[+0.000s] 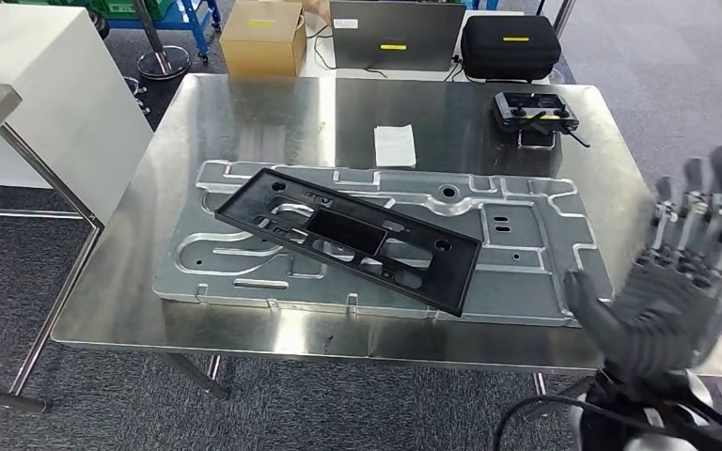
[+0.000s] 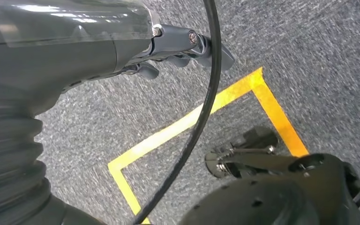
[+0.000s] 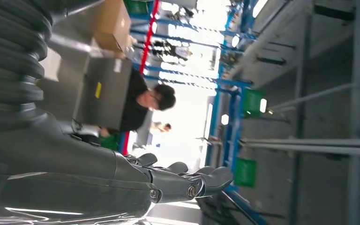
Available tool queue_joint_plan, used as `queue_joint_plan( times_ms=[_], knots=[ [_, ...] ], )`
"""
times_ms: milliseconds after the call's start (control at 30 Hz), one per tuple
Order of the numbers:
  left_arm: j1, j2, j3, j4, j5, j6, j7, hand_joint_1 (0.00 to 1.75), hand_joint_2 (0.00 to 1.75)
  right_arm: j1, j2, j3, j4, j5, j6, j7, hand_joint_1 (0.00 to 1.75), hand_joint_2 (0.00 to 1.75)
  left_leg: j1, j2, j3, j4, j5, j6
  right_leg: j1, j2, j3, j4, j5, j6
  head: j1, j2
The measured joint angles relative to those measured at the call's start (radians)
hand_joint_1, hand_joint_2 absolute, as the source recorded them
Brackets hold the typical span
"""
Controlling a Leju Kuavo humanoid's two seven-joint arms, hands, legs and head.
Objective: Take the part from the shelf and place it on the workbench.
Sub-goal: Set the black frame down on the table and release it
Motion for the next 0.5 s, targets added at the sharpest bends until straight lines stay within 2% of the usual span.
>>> queue_joint_plan(
  times_ms=[100, 233, 367, 500],
  knots=[
    [0.004, -0.023, 0.008, -0.040, 0.000, -0.015, -0.004, 0.00, 1.75, 0.062, -0.006, -0.017, -0.075, 0.025, 0.011, -0.034, 0.00, 1.75, 0.000, 0.000, 0.000, 0.000, 0.000, 0.000, 0.000, 0.000, 0.000, 0.000, 0.000, 0.000, 0.000, 0.000],
    [0.005, -0.062, 0.043, -0.107, 0.001, -0.067, -0.041, 0.00, 0.00, 0.154, -0.007, 0.010, -0.157, 0.155, -0.037, -0.159, 0.00, 0.00, 0.000, 0.000, 0.001, 0.000, 0.000, 0.000, 0.001, -0.001, 0.001, 0.000, -0.001, -0.001, 0.000, 0.000],
    [-0.002, -0.101, 0.104, -0.167, 0.001, -0.121, -0.079, 0.00, 0.00, 0.249, -0.019, 0.110, -0.216, 0.307, -0.169, -0.295, 0.00, 0.00, 0.000, 0.000, 0.002, -0.002, -0.001, -0.002, 0.001, 0.000, 0.003, 0.000, -0.002, -0.003, 0.000, 0.000],
    [-0.008, -0.120, 0.138, -0.197, 0.001, -0.129, -0.084, 0.00, 0.00, 0.285, -0.039, 0.184, -0.229, 0.331, -0.220, -0.308, 0.00, 0.00, 0.000, 0.000, 0.003, -0.002, -0.002, -0.002, 0.001, 0.001, 0.004, 0.000, -0.003, -0.003, 0.000, 0.000]
  ],
)
